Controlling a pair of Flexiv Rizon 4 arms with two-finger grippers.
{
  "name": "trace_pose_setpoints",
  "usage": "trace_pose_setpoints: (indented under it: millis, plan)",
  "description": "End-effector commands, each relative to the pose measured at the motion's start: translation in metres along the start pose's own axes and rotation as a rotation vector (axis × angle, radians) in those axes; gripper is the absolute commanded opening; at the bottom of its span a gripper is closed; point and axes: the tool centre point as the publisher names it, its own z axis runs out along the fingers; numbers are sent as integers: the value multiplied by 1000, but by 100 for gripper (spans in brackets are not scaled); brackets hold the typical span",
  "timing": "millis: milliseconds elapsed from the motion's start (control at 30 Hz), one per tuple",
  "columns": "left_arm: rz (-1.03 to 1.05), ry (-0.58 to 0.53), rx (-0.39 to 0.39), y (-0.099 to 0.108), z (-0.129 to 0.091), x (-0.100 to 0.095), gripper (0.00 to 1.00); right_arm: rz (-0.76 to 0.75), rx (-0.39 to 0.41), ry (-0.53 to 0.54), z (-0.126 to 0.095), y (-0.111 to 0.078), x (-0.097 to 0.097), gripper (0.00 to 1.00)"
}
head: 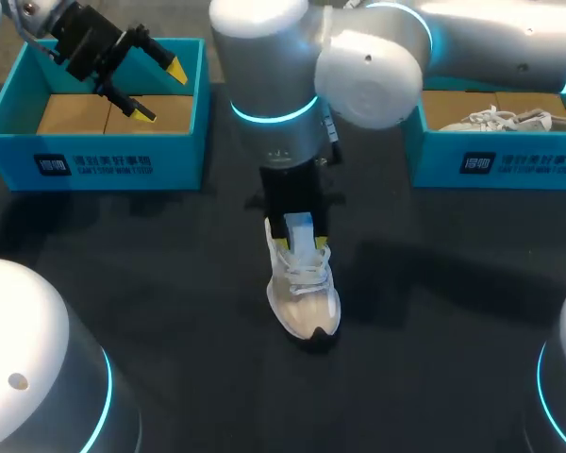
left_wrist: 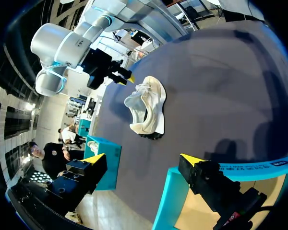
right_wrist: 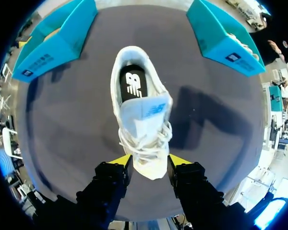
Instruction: Take the shoe out of the shoebox, open the shoe tongue, remove and reinsert the insole, then place the shoe into the shoebox
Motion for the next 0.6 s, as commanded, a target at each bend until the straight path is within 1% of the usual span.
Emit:
trace_pose_setpoints:
  millis: [33,100,200,333,500,600]
  plan:
    - [0,3,2,1,-1,0,100,-21,13,-3,9,9,8,43]
    - [0,3,2,1,-1,0,100,-35,16,-3,11,12,9,44]
    - [0,3,2,1,-1,0,100,-49,11,-6,14,17,9,36]
    - [0,3,2,1,-1,0,100,-56,12,-11,18,22,9,30]
    - [0,3,2,1,-1,0,100,-60,14,-13,25,29,8,27]
    - [0,3,2,1,-1,0,100,-59,20,-17,31,33,5,29]
